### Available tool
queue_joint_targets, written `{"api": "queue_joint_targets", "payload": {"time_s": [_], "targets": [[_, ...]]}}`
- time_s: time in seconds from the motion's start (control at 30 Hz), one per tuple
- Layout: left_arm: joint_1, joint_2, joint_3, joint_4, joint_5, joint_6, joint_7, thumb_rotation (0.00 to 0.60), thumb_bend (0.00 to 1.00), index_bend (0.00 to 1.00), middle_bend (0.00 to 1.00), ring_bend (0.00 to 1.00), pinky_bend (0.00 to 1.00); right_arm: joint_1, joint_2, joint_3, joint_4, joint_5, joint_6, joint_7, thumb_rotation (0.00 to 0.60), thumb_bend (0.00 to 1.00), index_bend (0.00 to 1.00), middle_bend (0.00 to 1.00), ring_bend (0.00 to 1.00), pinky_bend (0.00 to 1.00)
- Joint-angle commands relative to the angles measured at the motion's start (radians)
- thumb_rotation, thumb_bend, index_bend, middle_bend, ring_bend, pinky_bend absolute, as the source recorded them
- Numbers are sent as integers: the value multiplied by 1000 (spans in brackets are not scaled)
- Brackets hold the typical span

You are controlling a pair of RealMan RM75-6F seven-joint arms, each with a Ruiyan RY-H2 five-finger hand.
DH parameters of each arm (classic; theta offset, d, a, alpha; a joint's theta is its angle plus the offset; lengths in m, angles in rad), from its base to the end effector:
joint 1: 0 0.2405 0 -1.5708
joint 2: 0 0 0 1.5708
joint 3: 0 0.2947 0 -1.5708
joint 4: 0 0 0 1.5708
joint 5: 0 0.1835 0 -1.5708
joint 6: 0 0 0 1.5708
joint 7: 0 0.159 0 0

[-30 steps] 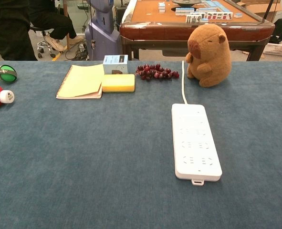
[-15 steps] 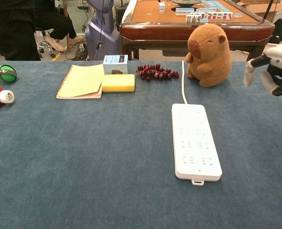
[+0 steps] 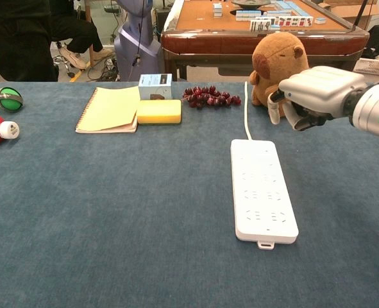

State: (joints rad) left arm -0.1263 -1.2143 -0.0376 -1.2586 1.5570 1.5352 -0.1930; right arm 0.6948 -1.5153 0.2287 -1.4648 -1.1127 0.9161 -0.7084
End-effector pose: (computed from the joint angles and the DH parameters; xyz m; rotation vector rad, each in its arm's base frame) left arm -0.3691 0.2137 0.2020 -1.4385 -0.7760 -0.9393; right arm -0.1914 -0.3835 0.0218 1.9174 -0.6026 0.6700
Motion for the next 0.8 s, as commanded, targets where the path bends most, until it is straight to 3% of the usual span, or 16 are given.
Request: {"api": "queue_joint_targets", "payload": {"time_s": [0.03,0.8], "targets": [[-1,-1,1,3,0,-3,1,600,605,457,532,432,641,20,-23,-11,18,25,-6,-21,600,856,422,1000,1000,1000],[-3,-1,0,7,-3,-10,-10,600,605,457,532,432,640,98,-111,-64,116,108,-26,-29,600,855,422,1000,1000,1000]]}}
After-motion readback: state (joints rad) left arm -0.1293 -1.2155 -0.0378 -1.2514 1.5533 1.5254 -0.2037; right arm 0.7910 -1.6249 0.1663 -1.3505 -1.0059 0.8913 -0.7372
